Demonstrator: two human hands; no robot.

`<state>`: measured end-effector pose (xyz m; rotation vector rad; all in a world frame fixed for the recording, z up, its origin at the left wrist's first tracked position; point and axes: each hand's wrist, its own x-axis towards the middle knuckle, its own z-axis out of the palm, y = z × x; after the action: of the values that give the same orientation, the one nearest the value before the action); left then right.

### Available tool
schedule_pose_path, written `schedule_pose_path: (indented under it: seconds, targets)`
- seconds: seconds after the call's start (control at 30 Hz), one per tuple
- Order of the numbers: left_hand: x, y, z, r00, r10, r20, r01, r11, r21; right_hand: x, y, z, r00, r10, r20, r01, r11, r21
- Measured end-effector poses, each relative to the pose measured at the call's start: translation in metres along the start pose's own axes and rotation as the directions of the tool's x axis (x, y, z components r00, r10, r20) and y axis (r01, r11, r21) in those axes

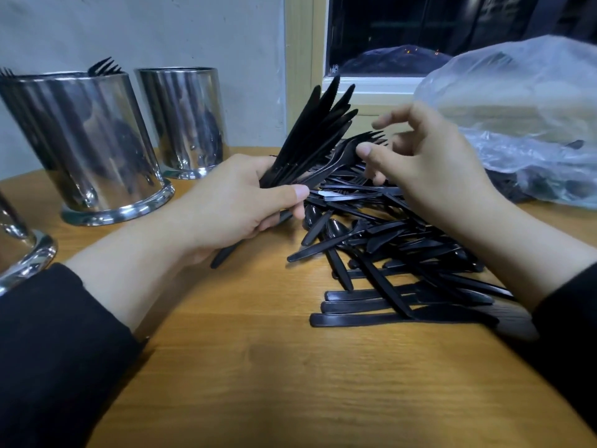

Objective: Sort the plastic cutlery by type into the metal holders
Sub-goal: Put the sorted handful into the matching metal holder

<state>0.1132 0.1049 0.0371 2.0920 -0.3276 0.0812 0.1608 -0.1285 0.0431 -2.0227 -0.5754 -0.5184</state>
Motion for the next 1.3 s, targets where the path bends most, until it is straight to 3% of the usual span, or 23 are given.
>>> schedule_pose_path:
  seconds: [0.1, 0.2, 0.37, 0.53, 0.7, 0.93, 1.17, 1.3]
  targets:
    - [0.000, 0.000, 0.003, 1.000, 0.004, -0.005, -0.004, 1.000, -0.015, 0.002, 0.003, -0.003, 0.994, -0.019, 0.110, 0.027, 0.997, -0.070]
    - [0.001, 0.000, 0.010, 1.000, 0.012, -0.025, -0.013, 1.000, -0.029, 0.003, 0.005, -0.007, 0.987, -0.050, 0.150, 0.052, 0.999, -0.010]
    - [0.003, 0.010, 0.031, 0.989, 0.073, -0.129, -0.086, 0.991, -0.103, 0.008, 0.008, -0.031, 0.989, -0.103, 0.108, 0.097, 0.994, 0.055]
    - [0.013, 0.022, 0.053, 0.955, 0.115, -0.275, -0.165, 0.973, -0.164, 0.005, 0.032, -0.073, 0.995, -0.090, 0.045, 0.095, 0.987, -0.129]
    - [0.029, 0.037, 0.076, 0.930, 0.117, -0.348, -0.145, 0.988, -0.055, 0.000, 0.044, -0.102, 0.991, 0.001, 0.137, 0.042, 0.950, -0.309]
    - [0.022, 0.032, 0.077, 0.927, 0.119, -0.354, -0.107, 0.993, 0.055, -0.002, 0.058, -0.115, 0.915, 0.221, 0.337, 0.007, 0.828, -0.561]
    - [0.019, 0.029, 0.078, 0.941, 0.078, -0.330, -0.065, 0.997, 0.050, -0.003, 0.053, -0.123, 0.872, 0.266, 0.411, 0.013, 0.826, -0.563]
    - [0.018, 0.029, 0.079, 0.944, 0.094, -0.316, -0.076, 0.995, 0.071, -0.007, 0.041, -0.141, 0.792, 0.316, 0.523, -0.043, 0.883, -0.468]
